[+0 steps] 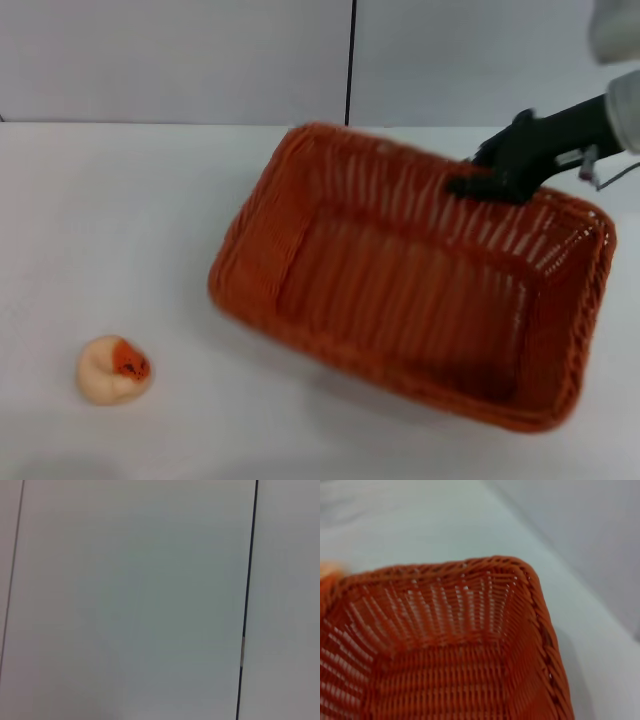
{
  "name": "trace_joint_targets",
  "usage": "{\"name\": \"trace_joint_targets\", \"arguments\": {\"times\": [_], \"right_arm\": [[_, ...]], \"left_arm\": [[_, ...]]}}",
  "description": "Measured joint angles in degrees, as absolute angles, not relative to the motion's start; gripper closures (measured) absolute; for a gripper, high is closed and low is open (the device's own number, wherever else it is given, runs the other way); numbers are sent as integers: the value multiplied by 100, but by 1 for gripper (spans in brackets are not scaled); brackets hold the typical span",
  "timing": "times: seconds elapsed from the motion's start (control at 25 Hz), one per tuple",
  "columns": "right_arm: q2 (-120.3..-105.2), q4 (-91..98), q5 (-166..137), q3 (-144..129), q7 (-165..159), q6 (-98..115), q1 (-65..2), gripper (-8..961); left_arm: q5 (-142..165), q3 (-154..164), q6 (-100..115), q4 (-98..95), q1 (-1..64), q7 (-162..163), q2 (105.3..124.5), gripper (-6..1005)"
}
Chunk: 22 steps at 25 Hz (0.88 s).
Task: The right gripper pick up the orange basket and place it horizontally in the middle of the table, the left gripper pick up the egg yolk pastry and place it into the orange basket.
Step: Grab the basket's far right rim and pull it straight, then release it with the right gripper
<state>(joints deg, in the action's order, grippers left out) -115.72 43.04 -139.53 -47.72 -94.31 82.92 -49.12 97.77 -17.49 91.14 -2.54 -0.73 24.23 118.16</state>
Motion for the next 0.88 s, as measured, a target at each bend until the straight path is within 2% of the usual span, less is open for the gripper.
{"name": "trace_joint_targets", "arguments": {"times": [0.28,0.6,0.88], "right_arm": [[-11687,4684,-13495,-5345,-8511,8448,-4866,779],[-11630,4823,-12568,-5294,-7627,8726,-4644,780],[-11619,4442,-12533,-5356,-7171,8926,-4786,780]], "left_arm": [[9791,-1730,9164,-218,-131,2421,11827,170],[9808,-1696,9279,-154,-160,2417,11844,170],[9816,-1696,9391,-149,-184,2417,11850,169]]}}
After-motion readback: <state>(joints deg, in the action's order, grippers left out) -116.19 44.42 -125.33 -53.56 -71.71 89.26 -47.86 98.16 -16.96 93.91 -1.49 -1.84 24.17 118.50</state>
